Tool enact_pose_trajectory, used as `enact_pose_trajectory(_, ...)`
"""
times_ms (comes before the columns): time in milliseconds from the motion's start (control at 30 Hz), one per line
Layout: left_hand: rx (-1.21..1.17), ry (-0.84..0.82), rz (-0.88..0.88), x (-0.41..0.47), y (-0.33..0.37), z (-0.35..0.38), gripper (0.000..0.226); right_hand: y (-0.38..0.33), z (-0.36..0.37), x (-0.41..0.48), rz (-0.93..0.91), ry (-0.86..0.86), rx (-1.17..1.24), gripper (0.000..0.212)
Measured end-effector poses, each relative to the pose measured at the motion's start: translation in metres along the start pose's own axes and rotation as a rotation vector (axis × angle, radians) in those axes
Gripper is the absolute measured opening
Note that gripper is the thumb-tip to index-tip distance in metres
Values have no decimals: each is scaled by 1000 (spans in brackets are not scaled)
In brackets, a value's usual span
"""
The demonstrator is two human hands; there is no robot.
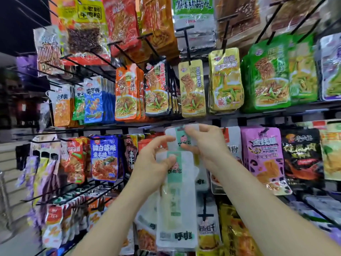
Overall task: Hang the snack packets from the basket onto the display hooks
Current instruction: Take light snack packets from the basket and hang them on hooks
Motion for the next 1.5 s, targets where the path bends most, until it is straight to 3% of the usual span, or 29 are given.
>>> enact_pose_trajectory(100, 126, -27, 59, 9, 3, 3, 59, 1, 0, -1, -62, 55, -32, 14)
enact_pose_trajectory(333, 299, -158, 23, 24, -1, 19, 68, 4, -4, -1, -82, 53, -99, 17)
enact_pose_trajectory(467, 297, -202, -5, 28, -4, 23, 66, -2, -9, -1, -276, -16, -493, 21)
enact_pose_trajectory(600, 266, -176, -26, 36, -6, 21, 65, -19, -6, -9, -437, -197, -736, 58)
enact_pose_trajectory(733, 212, -210, -63, 32, -7, 24, 66, -26, -6, -12, -515, -256, -1012, 49)
enact_pose_trajectory(833, 190, -214, -91, 31, -6, 25, 69, -26, -9, -10, -485, -277, -1039, 40)
enact_pose_trajectory(1100, 49, -286, -216, 33, -6, 35, 76, -11, -13, -1, -313, -369, -1033, 48)
enact_pose_trajectory(1333, 108, -305, -247, 30, -13, 43, 75, -10, -11, -1, -228, -569, -1386, 59)
enact_pose_trajectory(1500, 97, -319, -292, 41, -19, 49, 81, -1, -11, 11, -88, -563, -1102, 52)
Point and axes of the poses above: each hand's wrist, its own x-axis towards the middle knuckle, its own z-axis out of the palm, y = z × x, the point moved 5 cm from there along x, towards the middle knuckle, and after that the axes turned 14 degrees about -z, right-handed, at the moved point
